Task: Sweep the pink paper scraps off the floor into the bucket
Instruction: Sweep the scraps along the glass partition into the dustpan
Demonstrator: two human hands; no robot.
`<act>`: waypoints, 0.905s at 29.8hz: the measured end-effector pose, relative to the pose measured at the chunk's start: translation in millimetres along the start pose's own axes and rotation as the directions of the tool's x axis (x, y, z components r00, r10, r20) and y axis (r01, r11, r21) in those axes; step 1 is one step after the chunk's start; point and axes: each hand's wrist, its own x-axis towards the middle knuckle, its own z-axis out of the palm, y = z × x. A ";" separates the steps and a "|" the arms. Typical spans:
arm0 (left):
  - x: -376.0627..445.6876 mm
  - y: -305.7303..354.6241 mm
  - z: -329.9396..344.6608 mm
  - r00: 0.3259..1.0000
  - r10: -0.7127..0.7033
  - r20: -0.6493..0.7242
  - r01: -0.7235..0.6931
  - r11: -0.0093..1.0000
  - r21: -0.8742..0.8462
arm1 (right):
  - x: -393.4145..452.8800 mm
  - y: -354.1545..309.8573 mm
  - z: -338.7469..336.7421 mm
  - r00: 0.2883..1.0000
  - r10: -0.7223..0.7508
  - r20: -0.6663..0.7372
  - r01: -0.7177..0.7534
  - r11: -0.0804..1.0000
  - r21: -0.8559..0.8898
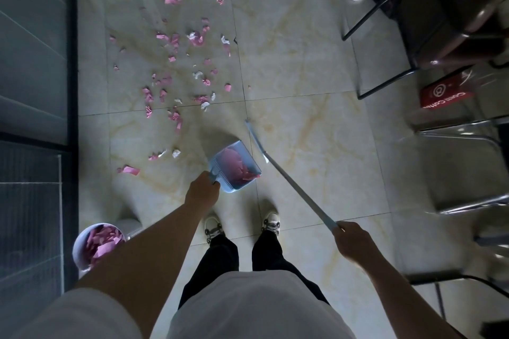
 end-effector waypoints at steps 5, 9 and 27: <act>-11.0 -12.1 2.1 0.998 -0.053 -0.018 0.052 0.997 -0.060 | 7.9 -1.5 7.6 0.998 0.018 -0.061 -0.018 1.000 -0.006; -21.9 -21.7 9.0 0.995 -0.096 -0.013 0.094 0.991 -0.095 | 8.5 -16.6 13.5 0.992 0.110 0.067 -0.106 0.993 -0.059; -32.8 -12.1 16.3 0.991 -0.130 0.013 0.129 0.970 -0.208 | -26.9 -7.0 13.5 1.000 0.006 0.018 -0.008 0.990 0.140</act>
